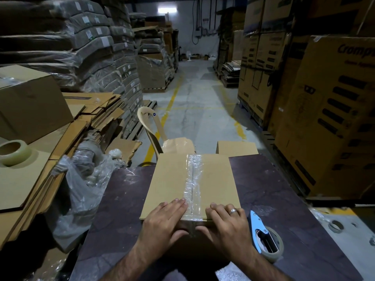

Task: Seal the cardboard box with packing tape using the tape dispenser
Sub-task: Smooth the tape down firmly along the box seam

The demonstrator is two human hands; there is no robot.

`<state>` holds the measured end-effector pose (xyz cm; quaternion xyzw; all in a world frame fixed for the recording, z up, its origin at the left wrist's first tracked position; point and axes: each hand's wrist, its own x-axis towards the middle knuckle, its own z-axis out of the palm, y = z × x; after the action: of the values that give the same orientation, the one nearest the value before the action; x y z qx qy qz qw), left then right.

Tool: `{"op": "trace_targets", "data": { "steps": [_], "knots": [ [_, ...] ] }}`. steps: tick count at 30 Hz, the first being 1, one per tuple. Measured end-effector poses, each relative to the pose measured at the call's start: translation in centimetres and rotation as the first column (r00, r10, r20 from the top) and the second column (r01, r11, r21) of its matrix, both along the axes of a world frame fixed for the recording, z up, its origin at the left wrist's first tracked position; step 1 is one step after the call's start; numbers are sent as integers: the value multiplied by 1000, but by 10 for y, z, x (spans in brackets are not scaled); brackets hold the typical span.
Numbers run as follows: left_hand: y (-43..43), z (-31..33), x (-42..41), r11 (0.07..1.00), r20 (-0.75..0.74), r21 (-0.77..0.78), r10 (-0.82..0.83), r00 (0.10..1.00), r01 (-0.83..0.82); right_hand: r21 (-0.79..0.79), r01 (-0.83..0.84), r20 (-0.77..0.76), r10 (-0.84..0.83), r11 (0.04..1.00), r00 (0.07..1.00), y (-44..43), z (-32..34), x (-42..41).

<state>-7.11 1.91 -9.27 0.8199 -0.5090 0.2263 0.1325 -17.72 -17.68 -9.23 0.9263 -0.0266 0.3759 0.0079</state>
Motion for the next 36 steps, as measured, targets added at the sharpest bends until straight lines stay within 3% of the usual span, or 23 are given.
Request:
{"op": "trace_targets", "data": {
  "steps": [3, 8, 14, 21, 28, 33, 36],
  "knots": [
    [1, 1, 1, 999, 16, 34, -6, 1000, 6, 18, -11, 15, 11, 1000, 1000, -1, 7, 2],
    [0, 3, 1, 999, 5, -48, -9, 1000, 9, 36, 3, 28, -4, 999, 1000, 1, 4, 1],
    [-4, -1, 3, 985, 45, -167, -37, 998, 44, -75, 63, -107, -71, 995, 992, 5, -19, -4],
    [3, -2, 4, 1000, 61, -11, -28, 998, 29, 6, 40, 3, -40, 999, 999, 6, 1, 1],
    [-5, -5, 0, 985, 42, -173, -20, 999, 27, -26, 73, -13, -74, 997, 997, 9, -10, 0],
    [4, -1, 4, 998, 52, 30, -50, 997, 48, 21, 84, 5, -84, 996, 996, 10, -2, 4],
    [5, 1, 2, 997, -1, 74, -35, 999, 35, -19, 112, -23, -113, 994, 993, 13, -15, 2]
  ]
}}
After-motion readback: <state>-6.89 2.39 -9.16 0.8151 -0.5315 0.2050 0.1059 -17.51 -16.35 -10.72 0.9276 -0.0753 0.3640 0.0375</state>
